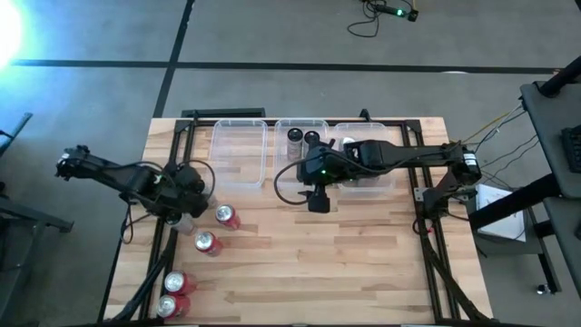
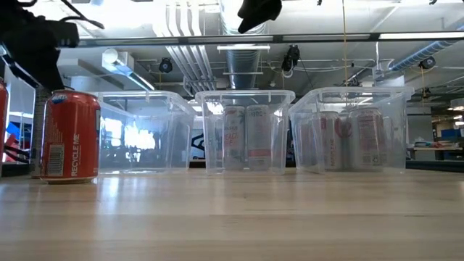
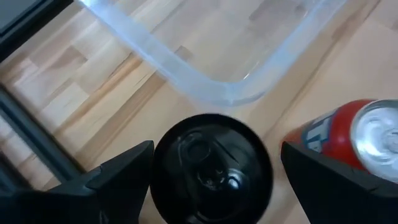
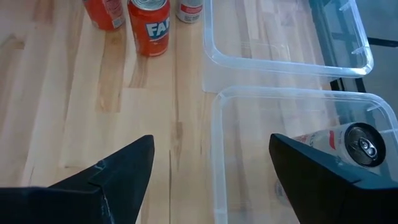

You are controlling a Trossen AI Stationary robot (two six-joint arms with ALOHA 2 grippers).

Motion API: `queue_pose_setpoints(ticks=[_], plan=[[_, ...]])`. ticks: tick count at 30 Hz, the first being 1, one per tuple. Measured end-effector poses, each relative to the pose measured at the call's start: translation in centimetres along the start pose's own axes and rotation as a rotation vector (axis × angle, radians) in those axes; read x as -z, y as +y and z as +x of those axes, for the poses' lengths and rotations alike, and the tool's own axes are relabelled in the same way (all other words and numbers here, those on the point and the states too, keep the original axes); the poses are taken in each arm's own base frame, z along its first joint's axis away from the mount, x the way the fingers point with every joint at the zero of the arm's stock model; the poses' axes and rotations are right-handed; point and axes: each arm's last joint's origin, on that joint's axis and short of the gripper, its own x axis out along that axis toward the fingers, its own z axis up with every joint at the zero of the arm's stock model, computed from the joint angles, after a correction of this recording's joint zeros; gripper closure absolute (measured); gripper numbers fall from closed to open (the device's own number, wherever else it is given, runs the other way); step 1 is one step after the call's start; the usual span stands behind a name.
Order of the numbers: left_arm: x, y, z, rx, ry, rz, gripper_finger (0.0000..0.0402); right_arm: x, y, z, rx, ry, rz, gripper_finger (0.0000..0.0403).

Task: Sort soda cans
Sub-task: Put the white-pink soda can into the middle transparent bin

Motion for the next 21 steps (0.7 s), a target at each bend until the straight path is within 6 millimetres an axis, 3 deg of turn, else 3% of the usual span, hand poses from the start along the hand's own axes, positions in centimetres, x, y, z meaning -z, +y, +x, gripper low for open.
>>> queue_pose_setpoints(ticks=[6, 12, 16, 21], plan=[[-0.2, -0.4, 0.8, -0.065, 0.047, 0.006, 0.0075, 0.0, 0.1, 0.0, -0.002, 0.0, -0.004, 0.0092], [-0.3, -0.4, 0.9, -0.085, 0.056, -0.001, 0.0116, 0.0, 0.1, 0.0, -0.003, 0.002, -0.005, 0.0084], [-0.8, -0.2, -0.1, -0.065, 0.083, 0.009, 0.0157, 0.0, 0.3, 0.0, -0.005, 0.001, -0.011, 0.0084], [-2.0, -0.1, -2.3, 0.015, 0.124, 0.08, 0.016, 0.0, 0.6, -0.1, -0.01, -0.002, -0.03, 0.0096]])
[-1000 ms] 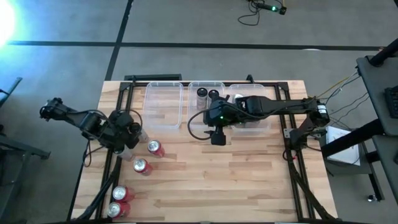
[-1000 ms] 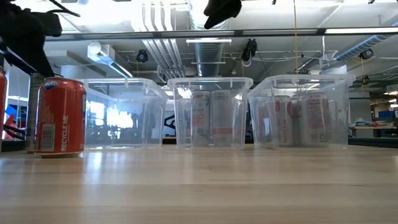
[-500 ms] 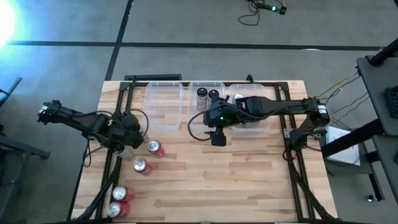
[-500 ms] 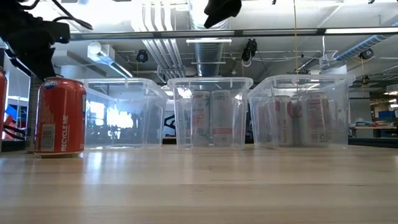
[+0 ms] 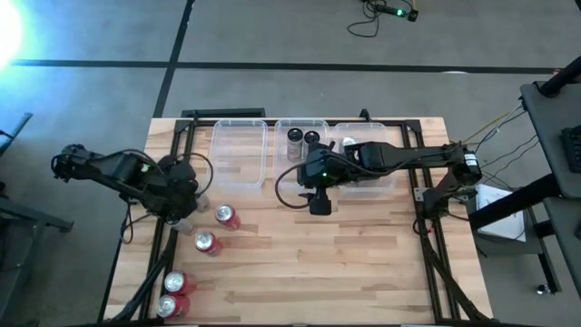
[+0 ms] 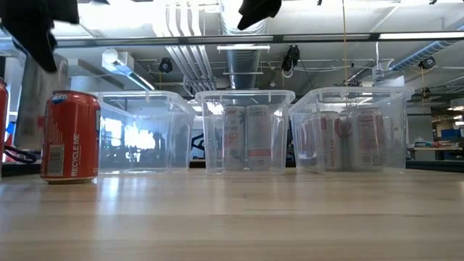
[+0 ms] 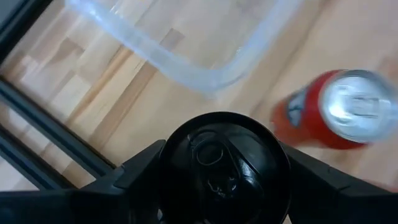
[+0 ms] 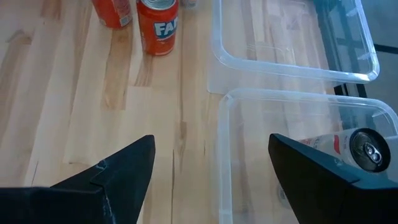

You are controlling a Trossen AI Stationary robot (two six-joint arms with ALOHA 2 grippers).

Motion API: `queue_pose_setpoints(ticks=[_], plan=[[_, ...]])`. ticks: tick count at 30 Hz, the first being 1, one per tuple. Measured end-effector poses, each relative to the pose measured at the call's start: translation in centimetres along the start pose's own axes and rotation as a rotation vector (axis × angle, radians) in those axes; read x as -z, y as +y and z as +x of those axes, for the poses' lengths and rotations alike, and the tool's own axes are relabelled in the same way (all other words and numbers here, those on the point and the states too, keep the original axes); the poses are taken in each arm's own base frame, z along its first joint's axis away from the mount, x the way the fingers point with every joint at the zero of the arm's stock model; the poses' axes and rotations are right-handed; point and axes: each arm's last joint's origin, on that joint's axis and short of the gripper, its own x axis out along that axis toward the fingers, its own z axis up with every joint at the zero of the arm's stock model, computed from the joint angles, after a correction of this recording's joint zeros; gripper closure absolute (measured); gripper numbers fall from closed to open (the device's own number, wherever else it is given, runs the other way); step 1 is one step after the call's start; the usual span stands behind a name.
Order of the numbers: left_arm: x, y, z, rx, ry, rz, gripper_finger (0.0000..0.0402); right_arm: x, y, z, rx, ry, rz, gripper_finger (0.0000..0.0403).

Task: Sort soda cans
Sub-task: Put the white-pink soda can into the middle transparent bin

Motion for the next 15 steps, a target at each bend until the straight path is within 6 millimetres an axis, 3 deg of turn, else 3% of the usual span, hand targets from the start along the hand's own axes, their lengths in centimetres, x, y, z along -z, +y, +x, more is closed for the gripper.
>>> queue_pose_setpoints(ticks=[8, 15], plan=[[-1.8, 1.1, -5.0, 0.04, 0.048, 0.099, 0.016, 0.0, 0.0, -0.1, 0.001, -0.002, -0.005, 0.0117], [-3.4, 1.8, -8.6, 0.122, -0.065, 0.1, 0.016, 0.0, 0.0, -0.1, 0.001, -0.001, -0.002, 0.0132]])
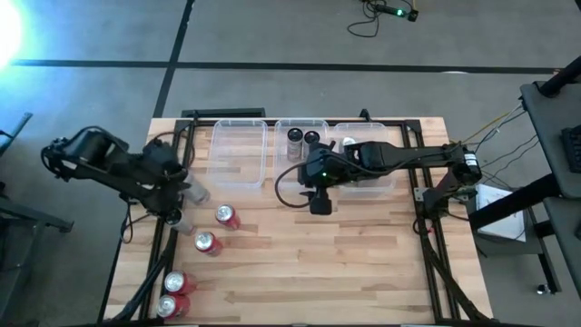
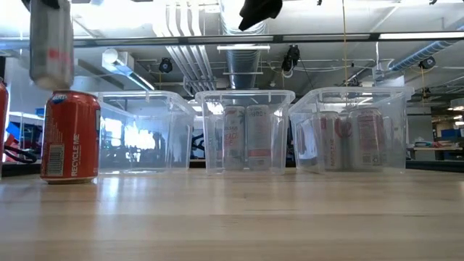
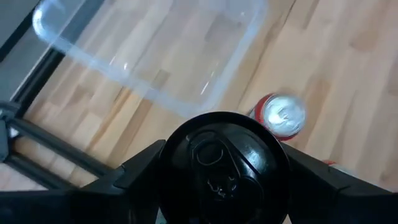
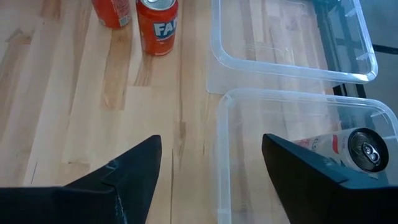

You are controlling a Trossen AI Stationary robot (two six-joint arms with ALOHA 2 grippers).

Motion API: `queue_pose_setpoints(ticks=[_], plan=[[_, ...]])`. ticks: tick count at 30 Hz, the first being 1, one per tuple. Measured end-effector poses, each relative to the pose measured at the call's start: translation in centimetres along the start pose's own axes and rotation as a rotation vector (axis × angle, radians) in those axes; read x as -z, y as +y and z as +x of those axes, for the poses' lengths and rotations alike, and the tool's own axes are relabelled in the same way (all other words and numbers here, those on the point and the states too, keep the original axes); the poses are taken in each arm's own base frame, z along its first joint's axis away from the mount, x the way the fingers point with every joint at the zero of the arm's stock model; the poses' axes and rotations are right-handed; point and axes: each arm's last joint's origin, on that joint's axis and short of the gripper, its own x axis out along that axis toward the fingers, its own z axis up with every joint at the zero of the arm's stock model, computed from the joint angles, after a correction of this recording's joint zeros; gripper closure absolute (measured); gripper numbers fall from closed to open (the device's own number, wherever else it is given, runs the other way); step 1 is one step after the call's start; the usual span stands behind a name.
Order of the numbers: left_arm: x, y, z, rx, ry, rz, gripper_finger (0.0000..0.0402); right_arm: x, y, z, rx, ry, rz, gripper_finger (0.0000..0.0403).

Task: Sort soda cans
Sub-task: Put the white-pink soda can into the middle transparent bin

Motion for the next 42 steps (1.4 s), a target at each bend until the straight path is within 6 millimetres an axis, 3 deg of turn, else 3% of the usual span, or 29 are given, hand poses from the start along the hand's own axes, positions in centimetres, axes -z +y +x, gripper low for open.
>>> queue_pose_setpoints(ticks=[8, 14, 17, 22, 29, 34, 42], plan=[[-1.9, 0.1, -3.5, 0.131, -0.153, 0.035, 0.016, 0.6, 0.1, 0.0, -0.003, 0.062, 0.05, 0.0151], [-4.7, -1.9, -3.8, 0.218, -0.443, 0.151, 0.016, 1.4, 0.4, 0.5, -0.009, 0.111, 0.057, 0.0162], [-6.5, -3.8, -2.7, 0.193, -0.508, 0.232, 0.016, 1.8, 0.5, 0.9, -0.007, 0.129, 0.077, 0.0166], [-9.5, -5.5, 0.7, 0.047, -0.426, 0.32, 0.016, 2.7, 1.2, 1.0, 0.046, 0.18, 0.1, 0.0172], [-14.0, -5.2, 3.6, 0.039, -0.424, 0.36, 0.016, 3.7, 3.6, -1.7, 0.132, 0.203, 0.133, 0.0177], [-17.2, -4.1, 5.4, 0.095, -0.413, 0.385, 0.016, 5.0, 5.5, -1.8, 0.115, 0.24, 0.158, 0.0175], [-21.5, -3.7, 10.9, 0.09, -0.308, 0.44, 0.016, 7.0, 6.8, -1.1, 0.158, 0.314, 0.181, 0.0181]])
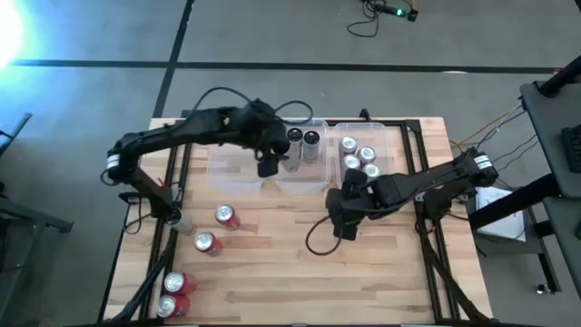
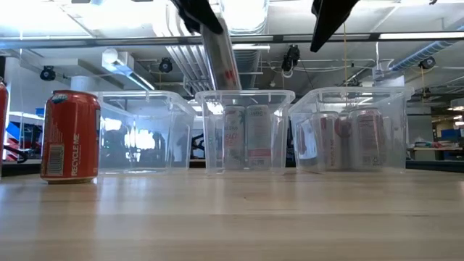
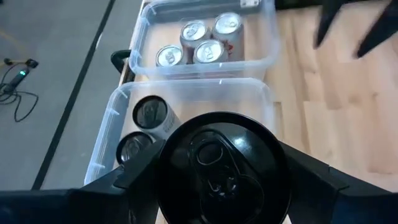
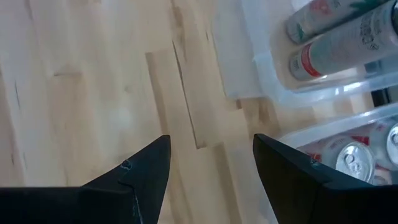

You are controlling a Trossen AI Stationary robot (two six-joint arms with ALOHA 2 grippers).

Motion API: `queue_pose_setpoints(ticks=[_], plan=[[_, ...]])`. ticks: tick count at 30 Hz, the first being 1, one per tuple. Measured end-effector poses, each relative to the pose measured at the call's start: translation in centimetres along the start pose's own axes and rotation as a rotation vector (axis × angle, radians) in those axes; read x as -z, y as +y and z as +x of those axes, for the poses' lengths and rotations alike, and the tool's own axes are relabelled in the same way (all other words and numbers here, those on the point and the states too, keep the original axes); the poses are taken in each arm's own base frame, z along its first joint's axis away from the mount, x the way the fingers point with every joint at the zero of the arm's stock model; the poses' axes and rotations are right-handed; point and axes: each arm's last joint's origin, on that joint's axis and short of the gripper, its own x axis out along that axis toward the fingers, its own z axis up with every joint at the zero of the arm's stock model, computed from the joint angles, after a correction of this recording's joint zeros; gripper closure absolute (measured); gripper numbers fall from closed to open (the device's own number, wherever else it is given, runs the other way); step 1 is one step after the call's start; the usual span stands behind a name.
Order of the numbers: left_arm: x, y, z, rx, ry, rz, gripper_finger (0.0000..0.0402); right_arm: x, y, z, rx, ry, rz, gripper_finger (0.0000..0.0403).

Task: Sort soda cans
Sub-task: Put the white-pink soda can into the middle transparent bin

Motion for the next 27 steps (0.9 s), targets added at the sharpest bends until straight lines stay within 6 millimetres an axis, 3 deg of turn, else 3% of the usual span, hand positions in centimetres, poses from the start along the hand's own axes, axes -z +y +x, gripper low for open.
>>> queue_pose_setpoints(ticks=[7, 14, 21, 27], plan=[[0.1, 1.1, 4.6, 0.029, 0.094, -0.026, 0.016, 0.9, 0.6, -0.1, 0.012, -0.007, 0.033, 0.0173], [1.4, 1.7, 9.2, 0.026, 0.205, -0.092, 0.016, 1.1, 1.4, 0.3, -0.019, -0.05, 0.043, 0.0176], [2.4, 1.6, 12.4, 0.007, 0.279, -0.103, 0.016, 1.1, 1.5, 0.4, -0.024, -0.059, 0.052, 0.0175], [2.9, 1.7, 13.7, -0.018, 0.311, -0.137, 0.016, 1.0, 1.6, 0.4, -0.031, -0.073, 0.048, 0.0168]])
